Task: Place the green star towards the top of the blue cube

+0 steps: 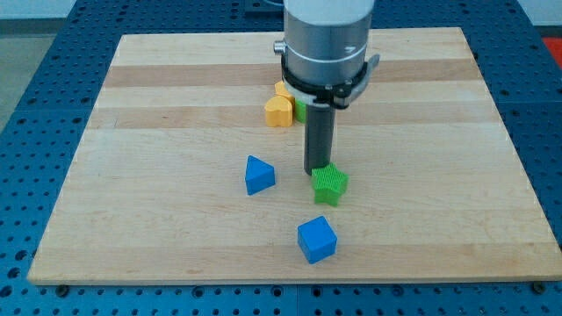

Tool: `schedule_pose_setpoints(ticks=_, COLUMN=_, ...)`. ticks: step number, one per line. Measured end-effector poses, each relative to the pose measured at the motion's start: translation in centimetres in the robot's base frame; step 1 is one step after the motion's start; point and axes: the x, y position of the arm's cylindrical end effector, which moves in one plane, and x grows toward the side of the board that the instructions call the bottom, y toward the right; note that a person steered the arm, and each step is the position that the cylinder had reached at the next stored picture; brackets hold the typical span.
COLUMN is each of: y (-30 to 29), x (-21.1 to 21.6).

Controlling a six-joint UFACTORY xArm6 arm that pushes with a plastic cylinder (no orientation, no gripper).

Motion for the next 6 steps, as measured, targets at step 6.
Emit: schedule_pose_setpoints(ticks=6, y=-9.4, x=-5.1)
